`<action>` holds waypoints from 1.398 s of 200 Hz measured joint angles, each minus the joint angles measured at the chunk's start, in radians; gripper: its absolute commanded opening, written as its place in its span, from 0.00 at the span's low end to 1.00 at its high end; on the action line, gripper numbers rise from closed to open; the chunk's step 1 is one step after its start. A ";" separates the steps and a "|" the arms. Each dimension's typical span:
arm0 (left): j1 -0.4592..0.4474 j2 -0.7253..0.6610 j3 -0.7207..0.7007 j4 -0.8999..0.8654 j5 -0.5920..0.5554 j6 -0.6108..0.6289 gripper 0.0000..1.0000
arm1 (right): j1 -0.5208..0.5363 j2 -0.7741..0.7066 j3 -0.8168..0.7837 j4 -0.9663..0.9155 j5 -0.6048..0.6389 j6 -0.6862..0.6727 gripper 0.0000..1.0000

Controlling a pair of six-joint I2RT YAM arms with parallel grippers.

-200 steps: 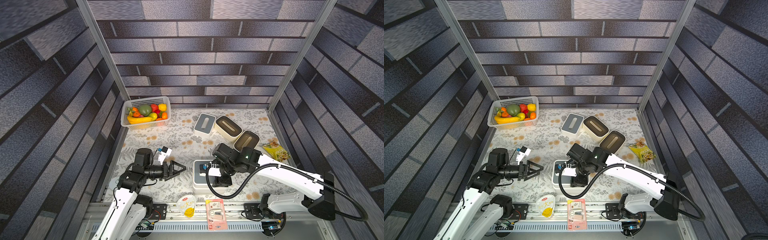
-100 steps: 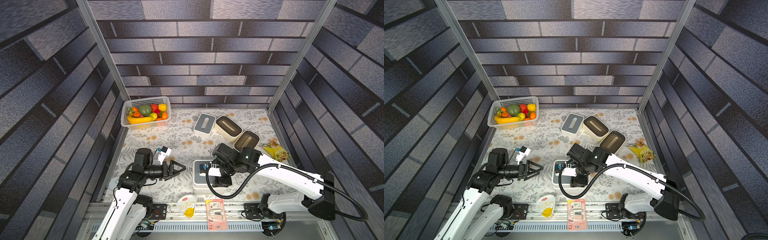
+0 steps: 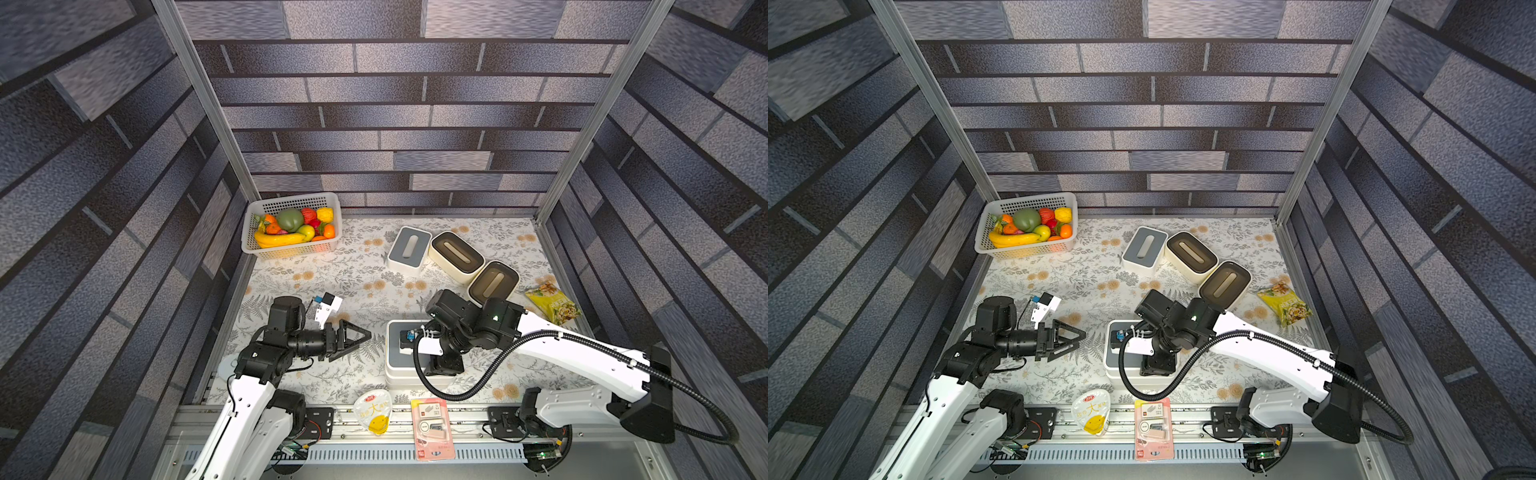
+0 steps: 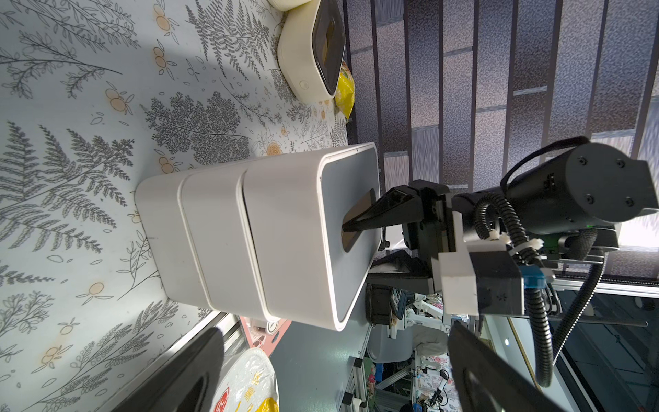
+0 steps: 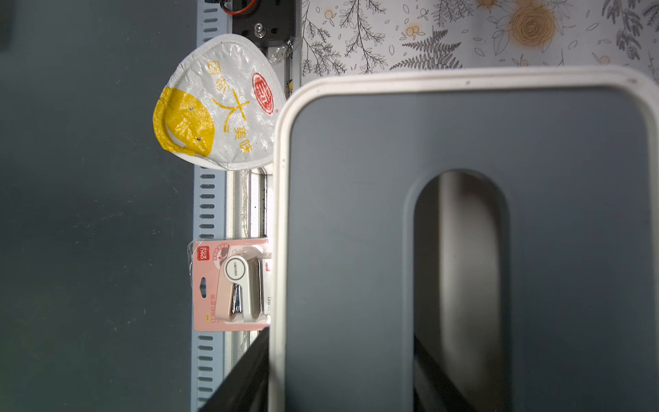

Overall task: Stack the tissue boxes
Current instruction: Place the tissue box at the tissue box.

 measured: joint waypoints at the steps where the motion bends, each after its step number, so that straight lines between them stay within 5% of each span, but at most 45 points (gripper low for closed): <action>1: 0.000 0.000 0.000 0.000 0.000 0.000 1.00 | 0.000 0.000 0.000 0.000 0.000 0.000 0.55; 194: 0.008 0.002 0.000 0.000 0.000 -0.003 1.00 | 0.000 0.000 0.000 0.009 -0.022 0.020 0.51; 279: 0.008 0.002 -0.004 0.001 0.000 -0.003 1.00 | 0.000 0.000 0.000 0.010 -0.022 0.034 0.57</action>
